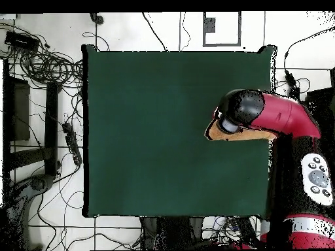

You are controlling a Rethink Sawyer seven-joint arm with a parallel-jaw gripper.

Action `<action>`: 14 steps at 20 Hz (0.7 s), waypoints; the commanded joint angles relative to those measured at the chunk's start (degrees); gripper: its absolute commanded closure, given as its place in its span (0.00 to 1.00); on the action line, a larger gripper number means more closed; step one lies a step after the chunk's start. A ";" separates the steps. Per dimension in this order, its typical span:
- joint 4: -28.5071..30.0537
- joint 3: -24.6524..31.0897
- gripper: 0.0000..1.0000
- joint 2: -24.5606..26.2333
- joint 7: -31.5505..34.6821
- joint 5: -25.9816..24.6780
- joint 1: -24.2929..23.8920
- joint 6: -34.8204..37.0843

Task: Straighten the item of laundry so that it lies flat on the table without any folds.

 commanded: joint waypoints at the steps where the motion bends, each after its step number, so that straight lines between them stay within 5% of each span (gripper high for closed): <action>1: 2.25 -0.59 1.00 -1.53 17.76 5.13 7.39 5.15; 14: 8.62 -5.73 1.00 0.10 23.91 11.46 12.66 -8.60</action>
